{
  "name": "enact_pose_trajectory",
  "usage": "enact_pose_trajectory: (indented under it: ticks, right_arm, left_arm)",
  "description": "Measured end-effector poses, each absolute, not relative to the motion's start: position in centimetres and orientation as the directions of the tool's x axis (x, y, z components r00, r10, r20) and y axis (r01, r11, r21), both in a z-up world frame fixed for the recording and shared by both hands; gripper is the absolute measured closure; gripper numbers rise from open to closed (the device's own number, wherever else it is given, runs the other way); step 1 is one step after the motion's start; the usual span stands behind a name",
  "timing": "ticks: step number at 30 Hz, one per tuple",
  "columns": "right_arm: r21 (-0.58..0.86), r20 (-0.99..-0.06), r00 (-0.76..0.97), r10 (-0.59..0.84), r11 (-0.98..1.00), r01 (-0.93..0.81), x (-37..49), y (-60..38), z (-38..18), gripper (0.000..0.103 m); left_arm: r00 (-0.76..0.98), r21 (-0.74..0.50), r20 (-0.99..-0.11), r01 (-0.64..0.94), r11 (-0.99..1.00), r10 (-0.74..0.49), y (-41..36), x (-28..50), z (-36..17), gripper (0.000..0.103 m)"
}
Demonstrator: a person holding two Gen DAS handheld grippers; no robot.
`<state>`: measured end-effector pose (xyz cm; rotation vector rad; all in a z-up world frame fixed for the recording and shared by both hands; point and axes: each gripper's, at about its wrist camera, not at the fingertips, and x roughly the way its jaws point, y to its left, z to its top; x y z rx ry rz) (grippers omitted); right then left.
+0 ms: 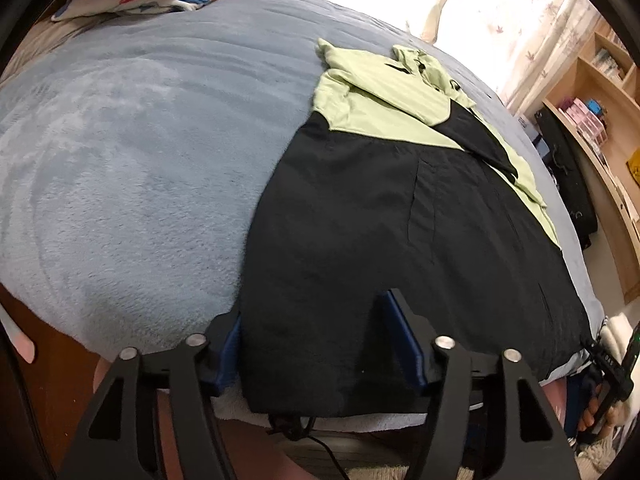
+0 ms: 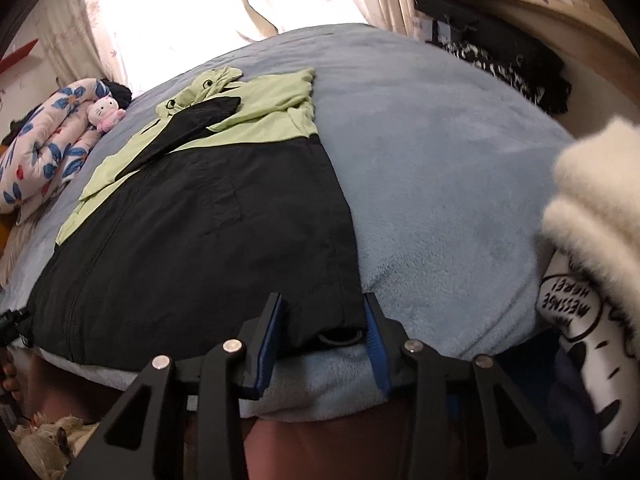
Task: Fold large clothes
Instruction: 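Grasp the black hem with both grippers, then lift the hem with both grippers and fold it toward the hood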
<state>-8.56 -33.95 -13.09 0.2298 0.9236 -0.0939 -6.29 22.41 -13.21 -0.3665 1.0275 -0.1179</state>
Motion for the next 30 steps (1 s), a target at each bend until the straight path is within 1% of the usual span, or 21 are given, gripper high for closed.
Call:
enact_pose_trajectory:
  ticks: [3,5,6,7,9,10,12,14,15,19,21,23,25,28,30]
  right_arm:
    - [0.153,-0.802,0.597,0.017,0.972,0.178,-8.4,-33.9,-13.5,0.062]
    - [0.155,-0.805,0.592,0.022,0.972,0.175,-8.3,-33.9,-13.6,0.062]
    - [0.153,-0.806,0.591,0.022,0.973,0.172,-8.2,-33.9,-13.6,0.063]
    - [0.146,-0.807,0.590,0.020,0.975,0.166,-8.2,-33.8,-13.4,0.070]
    - [0.135,-0.804,0.595,0.015,0.978,0.158,-8.4,-33.6,-13.0,0.078]
    - [0.121,-0.801,0.599,0.004,0.981,0.155,-8.4,-33.4,-12.5,0.080]
    - [0.120,-0.791,0.612,0.002,0.981,0.153,-8.6,-33.2,-11.6,0.083]
    - [0.156,-0.767,0.640,0.032,0.978,0.139,-8.8,-33.1,-10.2,0.087]
    - [0.186,-0.747,0.662,0.054,0.974,0.131,-8.9,-33.0,-9.3,0.087]
    - [0.254,-0.672,0.734,0.101,0.962,0.100,-7.9,-32.5,-5.3,0.088]
    - [0.294,-0.638,0.761,0.120,0.951,0.096,-6.6,-32.5,-3.5,0.088]
    - [0.337,-0.609,0.782,0.133,0.936,0.103,-4.9,-32.9,-1.8,0.088]
    - [0.381,-0.586,0.800,0.133,0.916,0.126,-1.9,-33.8,0.0,0.088]
    - [0.444,-0.578,0.805,0.134,0.879,0.172,3.3,-35.7,1.1,0.088]
    - [0.472,-0.583,0.801,0.136,0.859,0.197,7.1,-36.7,1.1,0.088]
  left_arm:
    - [0.510,-0.311,-0.824,-0.045,0.949,-0.246,21.6,-6.2,-13.2,0.036]
    - [0.508,-0.300,-0.826,-0.027,0.954,-0.245,21.2,-6.2,-13.1,0.040]
    - [0.505,-0.293,-0.828,-0.017,0.956,-0.244,21.0,-6.2,-12.9,0.052]
    - [0.498,-0.283,-0.833,-0.009,0.959,-0.241,20.8,-6.1,-12.7,0.071]
    - [0.485,-0.280,-0.840,-0.006,0.960,-0.242,20.8,-6.0,-12.2,0.091]
    - [0.484,-0.299,-0.836,-0.003,0.954,-0.260,20.8,-5.9,-11.7,0.093]
    - [0.491,-0.341,-0.818,0.005,0.940,-0.299,20.9,-5.8,-10.8,0.096]
    - [0.517,-0.392,-0.783,0.021,0.920,-0.346,20.7,-5.9,-9.2,0.096]
    - [0.532,-0.410,-0.765,0.032,0.911,-0.363,20.6,-5.9,-8.4,0.097]
    - [0.593,-0.551,-0.658,0.041,0.833,-0.464,21.0,-4.7,-4.6,0.097]
    - [0.631,-0.603,-0.607,0.029,0.797,-0.482,21.8,-3.2,-2.7,0.097]
    - [0.665,-0.637,-0.572,0.009,0.771,-0.480,22.8,-1.6,-1.2,0.098]
    - [0.702,-0.659,-0.551,-0.035,0.751,-0.451,24.1,1.0,0.2,0.098]
    - [0.732,-0.681,-0.546,-0.103,0.725,-0.408,25.8,5.6,1.3,0.098]
    - [0.734,-0.676,-0.552,-0.116,0.728,-0.395,26.0,8.8,1.5,0.098]
